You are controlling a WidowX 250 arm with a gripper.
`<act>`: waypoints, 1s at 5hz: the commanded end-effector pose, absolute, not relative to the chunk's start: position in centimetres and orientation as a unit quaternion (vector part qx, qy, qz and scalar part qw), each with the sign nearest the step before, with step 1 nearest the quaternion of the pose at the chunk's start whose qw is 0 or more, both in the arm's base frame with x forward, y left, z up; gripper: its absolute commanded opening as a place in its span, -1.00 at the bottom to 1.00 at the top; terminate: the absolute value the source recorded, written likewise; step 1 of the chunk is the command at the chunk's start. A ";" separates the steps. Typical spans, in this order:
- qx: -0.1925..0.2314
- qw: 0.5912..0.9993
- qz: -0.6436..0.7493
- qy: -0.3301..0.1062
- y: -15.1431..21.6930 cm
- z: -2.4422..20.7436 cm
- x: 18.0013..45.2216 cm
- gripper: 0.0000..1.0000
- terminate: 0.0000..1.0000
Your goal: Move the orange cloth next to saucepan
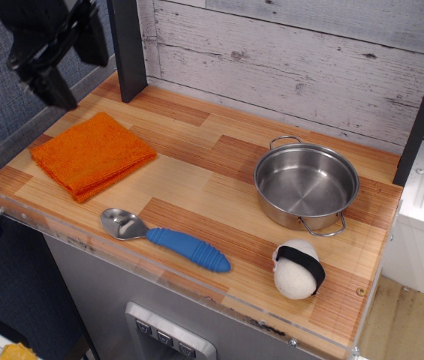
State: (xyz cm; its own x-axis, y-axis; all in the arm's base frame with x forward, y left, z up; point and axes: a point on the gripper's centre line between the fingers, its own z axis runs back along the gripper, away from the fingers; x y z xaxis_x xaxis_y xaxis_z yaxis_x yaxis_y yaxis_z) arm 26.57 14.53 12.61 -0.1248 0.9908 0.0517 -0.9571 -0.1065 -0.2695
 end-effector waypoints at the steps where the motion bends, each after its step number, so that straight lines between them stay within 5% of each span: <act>1: -0.067 0.651 0.742 -0.144 17.5 11.1 28.7 1.00 -1.00; 5: -0.008 0.661 0.740 -0.126 16.7 6.4 30.2 1.00 -1.00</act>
